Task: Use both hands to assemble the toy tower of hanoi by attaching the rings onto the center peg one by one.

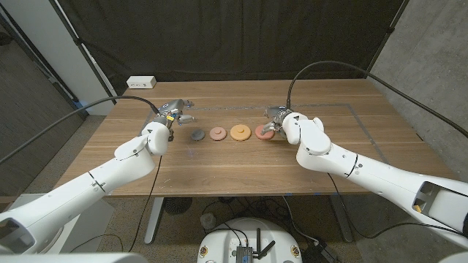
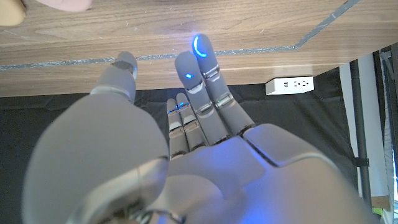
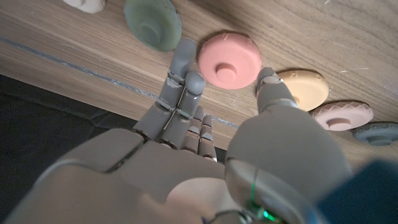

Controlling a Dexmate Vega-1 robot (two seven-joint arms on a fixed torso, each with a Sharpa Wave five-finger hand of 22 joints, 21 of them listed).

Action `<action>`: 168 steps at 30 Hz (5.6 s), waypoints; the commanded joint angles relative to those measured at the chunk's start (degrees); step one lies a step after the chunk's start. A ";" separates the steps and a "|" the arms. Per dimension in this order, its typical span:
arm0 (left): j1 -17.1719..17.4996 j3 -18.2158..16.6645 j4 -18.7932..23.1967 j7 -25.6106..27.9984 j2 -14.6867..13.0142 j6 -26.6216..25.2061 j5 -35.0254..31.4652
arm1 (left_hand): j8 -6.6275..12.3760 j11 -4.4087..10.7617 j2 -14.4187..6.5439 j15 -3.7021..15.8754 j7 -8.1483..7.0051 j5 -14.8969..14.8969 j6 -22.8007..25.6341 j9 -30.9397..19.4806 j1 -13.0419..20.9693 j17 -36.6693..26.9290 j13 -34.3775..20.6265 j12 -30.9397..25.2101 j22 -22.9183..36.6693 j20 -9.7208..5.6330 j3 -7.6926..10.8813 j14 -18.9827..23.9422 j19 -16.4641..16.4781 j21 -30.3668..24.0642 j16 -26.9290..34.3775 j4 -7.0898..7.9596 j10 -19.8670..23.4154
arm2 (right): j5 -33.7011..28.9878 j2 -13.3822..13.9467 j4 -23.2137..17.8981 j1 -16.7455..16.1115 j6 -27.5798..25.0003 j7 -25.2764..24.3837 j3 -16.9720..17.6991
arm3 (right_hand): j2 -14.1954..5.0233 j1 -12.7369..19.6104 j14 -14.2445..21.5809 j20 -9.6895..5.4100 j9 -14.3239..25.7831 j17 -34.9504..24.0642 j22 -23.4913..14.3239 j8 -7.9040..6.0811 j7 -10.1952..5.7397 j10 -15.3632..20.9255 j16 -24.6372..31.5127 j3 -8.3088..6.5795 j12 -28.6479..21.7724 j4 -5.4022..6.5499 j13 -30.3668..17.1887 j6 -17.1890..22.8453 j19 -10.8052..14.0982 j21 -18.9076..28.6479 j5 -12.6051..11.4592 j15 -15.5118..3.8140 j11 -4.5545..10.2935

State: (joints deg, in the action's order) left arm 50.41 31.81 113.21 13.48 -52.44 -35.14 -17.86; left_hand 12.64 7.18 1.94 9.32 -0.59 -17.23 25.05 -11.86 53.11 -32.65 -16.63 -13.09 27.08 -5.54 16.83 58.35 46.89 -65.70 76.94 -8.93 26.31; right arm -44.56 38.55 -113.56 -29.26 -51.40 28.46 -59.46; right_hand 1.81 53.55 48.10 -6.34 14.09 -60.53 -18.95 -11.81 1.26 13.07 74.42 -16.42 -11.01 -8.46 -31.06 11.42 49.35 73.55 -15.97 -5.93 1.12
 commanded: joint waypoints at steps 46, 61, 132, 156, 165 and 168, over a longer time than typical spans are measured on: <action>1.13 -0.54 0.82 0.13 -0.94 -0.58 0.93 | -0.13 0.05 -1.22 3.26 -0.45 -0.47 1.36 -0.30 0.08 0.46 -0.59 0.32 -1.26 -6.27 -0.43 0.34 -0.30 -1.89 1.16 -0.06 1.53 | 3.54 -3.02 8.91 6.41 -1.32 4.10 -6.44 | -0.66 -1.67 0.02 -5.71 -0.87 2.43 3.35 -0.49 1.66 -0.39 0.76 2.26 -0.87 0.00 2.26 -2.21 -0.91 3.36 0.11 -6.50 -0.22; 1.83 -0.95 0.66 0.70 -1.00 -0.24 1.55 | -0.13 0.15 -1.35 3.25 -0.37 -0.52 1.66 -0.33 0.07 0.58 -0.70 0.36 -1.67 -6.26 -0.49 0.28 -0.45 -2.30 1.35 -0.07 1.73 | 4.11 -3.37 10.12 7.87 -1.75 4.34 -8.05 | -0.93 -1.73 -0.19 -5.70 -1.03 2.58 3.78 -0.56 1.65 0.10 0.71 2.36 -0.92 0.02 2.49 -1.98 -1.10 3.99 0.04 -6.50 -0.27; 0.71 -0.15 0.49 -0.26 -0.98 -0.12 1.56 | -0.31 -0.57 -2.11 3.26 -0.37 -0.75 2.59 -0.49 -0.04 0.90 -1.14 0.42 -3.68 -6.27 -0.58 -0.02 -1.11 -4.36 2.24 -0.12 2.98 | -0.04 -0.08 5.22 3.89 2.68 0.72 -3.83 | -5.71 -2.50 15.10 -6.05 -1.02 -9.96 2.29 -7.17 -5.54 25.22 11.30 -3.66 -6.92 -0.24 -1.15 20.08 7.57 14.61 -4.41 -6.53 7.45; 0.94 -0.28 0.68 0.01 -0.89 0.09 1.31 | -0.36 -0.33 -2.18 3.26 -0.47 -0.84 2.95 -0.53 0.00 1.11 -1.14 0.57 -4.50 -6.27 -0.60 -0.04 -1.18 -5.29 2.55 -0.20 3.35 | -2.65 1.08 0.39 2.22 4.54 3.67 -0.15 | -5.95 -3.35 16.66 -6.08 -1.09 -9.99 2.20 -7.27 -5.39 26.79 12.55 -4.80 -6.54 -0.22 -1.57 21.42 8.29 14.65 -5.13 -6.52 7.59; 1.48 -0.67 0.41 0.39 -1.20 0.62 1.45 | -0.39 -0.36 -2.14 3.26 -0.49 -0.86 2.98 -0.54 0.02 1.12 -1.17 0.62 -4.72 -6.27 -0.62 0.04 -1.20 -5.53 2.69 -0.23 3.36 | -3.86 1.08 -0.37 1.35 6.65 3.89 0.91 | -5.96 -3.48 16.92 -6.08 -1.11 -10.01 2.15 -7.24 -5.37 27.01 12.79 -5.04 -6.43 -0.25 -1.68 21.57 8.52 14.70 -5.24 -6.52 7.59; 2.03 -1.05 0.01 1.35 -1.18 1.43 1.55 | -0.41 -0.36 -2.10 3.26 -0.52 -0.87 2.98 -0.54 0.04 0.99 -1.20 0.65 -4.82 -6.28 -0.63 0.15 -1.32 -5.59 2.86 -0.26 3.29 | -4.29 0.89 -0.36 1.17 7.43 4.05 1.17 | -5.96 -3.50 16.97 -6.08 -1.11 -10.01 2.16 -7.24 -5.39 27.03 12.82 -5.08 -6.42 -0.26 -1.70 21.61 8.54 14.70 -5.25 -6.52 7.57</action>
State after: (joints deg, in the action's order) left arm 51.56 31.38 113.89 13.55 -53.45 -34.95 -16.46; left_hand 12.19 7.07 -0.02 9.31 -1.12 -17.63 27.62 -12.12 53.10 -31.48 -17.70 -12.46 22.31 -5.22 16.36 58.34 45.97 -71.02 79.32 -8.94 29.07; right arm -47.53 39.46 -112.99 -27.25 -46.19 32.02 -59.49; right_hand -0.58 50.91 64.43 -9.01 12.77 -70.43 -16.64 -18.56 4.09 28.49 86.90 -18.44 -17.51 -11.22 -28.75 24.17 57.37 87.92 -20.98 -12.19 -2.16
